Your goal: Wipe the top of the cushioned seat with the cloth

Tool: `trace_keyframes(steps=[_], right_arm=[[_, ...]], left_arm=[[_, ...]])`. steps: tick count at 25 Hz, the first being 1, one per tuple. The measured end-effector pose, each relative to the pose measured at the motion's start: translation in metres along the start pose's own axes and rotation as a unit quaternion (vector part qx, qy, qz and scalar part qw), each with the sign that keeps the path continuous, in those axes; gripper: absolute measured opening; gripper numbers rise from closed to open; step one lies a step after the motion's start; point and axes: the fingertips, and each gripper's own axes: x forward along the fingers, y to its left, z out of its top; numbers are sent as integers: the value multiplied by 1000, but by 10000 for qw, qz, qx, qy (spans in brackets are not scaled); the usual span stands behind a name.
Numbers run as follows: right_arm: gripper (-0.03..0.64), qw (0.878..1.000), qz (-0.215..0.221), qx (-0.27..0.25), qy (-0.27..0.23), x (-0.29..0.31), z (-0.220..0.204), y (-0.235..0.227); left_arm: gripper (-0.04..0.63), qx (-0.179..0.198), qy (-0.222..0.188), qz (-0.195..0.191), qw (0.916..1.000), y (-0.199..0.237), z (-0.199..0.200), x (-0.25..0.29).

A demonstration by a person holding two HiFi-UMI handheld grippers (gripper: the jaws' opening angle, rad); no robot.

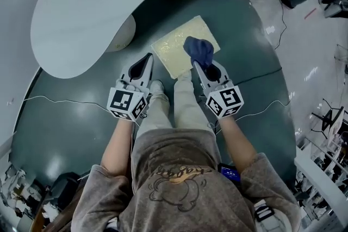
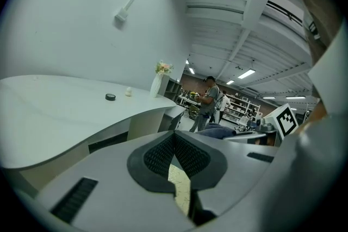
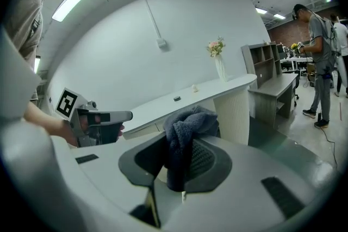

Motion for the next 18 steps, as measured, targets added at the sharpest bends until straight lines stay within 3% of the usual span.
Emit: trace_keyframes(steps=[18], right_arm=[[94, 9963, 548, -1, 662, 100, -115, -38]], left_arm=[[15, -188, 180, 339, 9991, 55, -107, 54]])
